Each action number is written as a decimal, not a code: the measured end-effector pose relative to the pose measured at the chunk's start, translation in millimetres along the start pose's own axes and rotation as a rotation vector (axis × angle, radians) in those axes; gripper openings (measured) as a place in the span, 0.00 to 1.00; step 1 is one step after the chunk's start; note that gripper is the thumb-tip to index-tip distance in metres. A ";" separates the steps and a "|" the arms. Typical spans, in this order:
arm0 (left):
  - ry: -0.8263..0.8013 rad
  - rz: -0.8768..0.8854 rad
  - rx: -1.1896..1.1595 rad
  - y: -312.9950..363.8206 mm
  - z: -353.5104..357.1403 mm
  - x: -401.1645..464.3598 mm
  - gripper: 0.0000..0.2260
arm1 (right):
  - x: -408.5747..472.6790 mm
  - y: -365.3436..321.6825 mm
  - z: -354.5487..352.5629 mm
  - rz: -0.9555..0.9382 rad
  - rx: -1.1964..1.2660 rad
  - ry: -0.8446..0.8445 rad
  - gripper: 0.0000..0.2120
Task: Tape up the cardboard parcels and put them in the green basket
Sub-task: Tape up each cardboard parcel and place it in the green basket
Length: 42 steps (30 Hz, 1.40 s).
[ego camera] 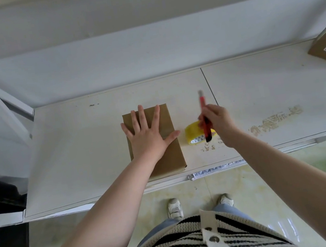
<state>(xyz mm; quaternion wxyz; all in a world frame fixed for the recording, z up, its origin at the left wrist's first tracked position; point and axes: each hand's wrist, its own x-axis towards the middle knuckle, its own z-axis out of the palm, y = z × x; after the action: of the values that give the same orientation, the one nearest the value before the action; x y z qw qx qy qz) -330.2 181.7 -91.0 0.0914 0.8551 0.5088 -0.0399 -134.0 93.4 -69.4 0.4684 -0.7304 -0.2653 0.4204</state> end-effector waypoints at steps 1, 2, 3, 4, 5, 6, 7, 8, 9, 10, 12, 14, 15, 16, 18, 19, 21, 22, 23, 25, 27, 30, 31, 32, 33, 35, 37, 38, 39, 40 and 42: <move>0.002 -0.002 -0.001 0.1 0.4 0.5 0.45 | 2.8 6.2 -7.4 0.030 0.049 0.134 0.13; 0.002 -0.003 -0.001 0.3 0.8 0.7 0.45 | 6.8 14.8 -15.4 0.058 -0.005 0.226 0.14; 0.003 -0.004 0.001 0.3 1.1 0.9 0.45 | 10.7 23.5 -23.2 0.097 -0.107 0.260 0.14; 0.004 -0.004 0.003 0.3 1.6 1.1 0.45 | 14.8 31.7 -29.6 0.143 -0.207 0.259 0.14; 0.004 -0.005 0.004 0.1 2.1 1.2 0.45 | 18.0 39.9 -33.9 0.194 -0.274 0.240 0.14; 0.005 -0.006 0.001 -0.2 2.3 1.5 0.45 | 20.2 46.9 -36.4 0.234 -0.323 0.209 0.14; 0.005 -0.007 0.000 -0.4 2.4 1.6 0.45 | 21.5 53.4 -38.7 0.260 -0.395 0.183 0.14; 0.004 -0.007 0.001 -0.2 2.5 1.7 0.45 | 22.1 57.1 -40.0 0.274 -0.512 0.169 0.15; 0.003 -0.007 0.004 0.1 2.1 1.7 0.45 | 22.0 56.0 -40.3 0.271 -0.652 0.181 0.16; 0.001 -0.006 0.009 0.5 1.7 1.3 0.45 | 22.0 50.8 -38.1 0.227 -0.741 0.211 0.18; -0.003 -0.003 0.018 0.9 0.5 0.7 0.45 | 24.1 30.2 -27.8 0.032 -0.710 0.174 0.19; -0.015 -0.003 0.022 0.8 -0.7 0.4 0.44 | 27.5 7.8 -12.0 -0.190 -0.691 -0.077 0.20; -0.025 -0.004 0.023 0.8 -1.3 0.3 0.44 | 27.5 -1.5 -3.1 -0.243 -0.734 -0.225 0.20; -0.035 -0.005 0.025 1.1 -2.0 0.3 0.44 | 26.7 -9.2 5.2 -0.256 -0.787 -0.350 0.21; -0.046 -0.005 0.026 1.8 -3.5 0.1 0.44 | 26.2 -18.9 14.3 -0.200 -0.852 -0.519 0.21; -0.047 -0.002 0.028 1.9 -4.3 0.0 0.44 | 26.2 -21.4 15.5 -0.154 -0.855 -0.579 0.21; -0.047 0.002 0.029 1.8 -5.0 -0.3 0.44 | 24.3 -24.4 12.8 -0.092 -0.841 -0.655 0.22; -0.046 0.002 0.026 1.6 -5.0 -0.4 0.44 | 23.3 -24.9 9.4 -0.077 -0.821 -0.662 0.21; -0.045 0.001 0.025 1.5 -4.6 -0.4 0.45 | 22.2 -25.1 5.4 -0.067 -0.796 -0.658 0.21; -0.042 -0.002 0.026 1.2 -3.7 -0.1 0.45 | 20.1 -25.5 -2.5 -0.057 -0.758 -0.661 0.23; -0.040 -0.002 0.026 1.1 -2.8 0.0 0.44 | 17.8 -25.1 -8.8 -0.040 -0.732 -0.675 0.25; -0.029 -0.002 0.018 0.9 -2.0 -0.1 0.44 | 14.5 -19.5 -13.5 0.023 -0.669 -0.648 0.23; -0.027 -0.002 0.013 0.9 -1.7 0.0 0.44 | 12.9 -16.7 -13.6 0.040 -0.639 -0.637 0.21; -0.025 -0.002 0.009 0.9 -1.5 0.1 0.44 | 11.2 -13.7 -12.8 0.045 -0.599 -0.624 0.18; -0.024 -0.002 0.007 1.0 -1.2 0.0 0.44 | 9.1 -10.8 -11.4 0.036 -0.552 -0.603 0.14; -0.018 -0.004 0.000 0.6 -1.0 -0.1 0.44 | 4.5 -6.2 -7.8 -0.018 -0.482 -0.539 0.06; -0.016 -0.006 0.001 0.4 -0.5 -0.2 0.44 | -0.1 -1.9 -7.0 -0.069 -0.460 -0.487 0.04; -0.016 -0.007 0.003 0.6 -0.4 -0.4 0.43 | -2.6 0.6 -8.6 -0.081 -0.449 -0.476 0.05; -0.016 -0.007 0.005 1.0 -0.4 -0.9 0.43 | -5.4 3.0 -11.8 -0.083 -0.430 -0.471 0.06; -0.016 -0.008 0.007 1.2 -0.5 -0.8 0.43 | -8.3 4.9 -16.5 -0.079 -0.404 -0.464 0.07; -0.030 -0.009 0.020 1.5 -1.6 -0.9 0.43 | -14.3 7.1 -28.5 -0.048 -0.311 -0.429 0.08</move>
<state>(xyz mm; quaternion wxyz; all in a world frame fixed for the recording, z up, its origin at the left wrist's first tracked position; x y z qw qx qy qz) -329.3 180.5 -89.1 0.0903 0.8530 0.5106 -0.0584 -116.7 66.1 -64.6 0.2934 -0.6812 -0.4371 0.5087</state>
